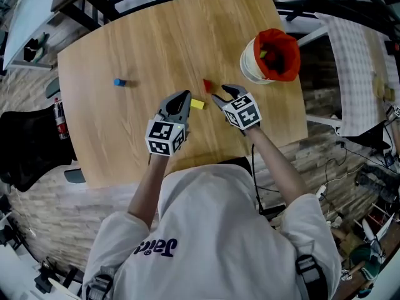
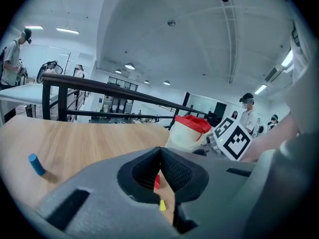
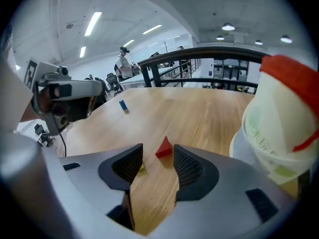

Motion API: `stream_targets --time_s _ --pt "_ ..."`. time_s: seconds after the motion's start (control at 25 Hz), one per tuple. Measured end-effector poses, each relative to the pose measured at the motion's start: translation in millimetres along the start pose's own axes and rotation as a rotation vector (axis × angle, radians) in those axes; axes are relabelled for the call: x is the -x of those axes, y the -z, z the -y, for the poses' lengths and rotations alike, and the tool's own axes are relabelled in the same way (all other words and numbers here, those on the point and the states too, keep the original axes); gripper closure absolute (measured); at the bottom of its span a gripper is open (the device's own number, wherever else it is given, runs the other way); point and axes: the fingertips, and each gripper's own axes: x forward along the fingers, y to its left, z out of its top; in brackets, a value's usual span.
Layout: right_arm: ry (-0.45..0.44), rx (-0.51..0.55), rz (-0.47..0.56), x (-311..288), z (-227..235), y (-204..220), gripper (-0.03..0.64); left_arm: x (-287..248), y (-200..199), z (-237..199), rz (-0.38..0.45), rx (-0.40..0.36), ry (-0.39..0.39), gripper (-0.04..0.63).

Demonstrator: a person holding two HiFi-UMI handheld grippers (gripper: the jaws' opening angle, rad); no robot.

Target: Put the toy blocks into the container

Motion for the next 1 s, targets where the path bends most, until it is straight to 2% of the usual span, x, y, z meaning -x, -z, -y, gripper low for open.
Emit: stream_targets --time_s 0.24,0.4,0.84,0.92,1.0 --pt "0.071 -0.139 0.058 -46 -2 10 0.41 -1 1 -3 -0.005 0.002 0.002 0.589" --pt "0.14 -0.192 0.049 -66 5 15 0.405 -2 1 -2 -0.008 0.004 0.002 0.589" --pt "0.229 -0.222 0.019 -87 18 19 0.409 1 3 -10 -0.009 0.009 -0.009 0.589" --pt "0.232 -0.212 0.014 -86 16 19 0.454 2 2 -10 -0.006 0.01 -0.009 0.589" --pt "0.225 -0.205 0.012 -85 13 19 0.457 2 1 -10 -0.001 0.014 -0.008 0.589"
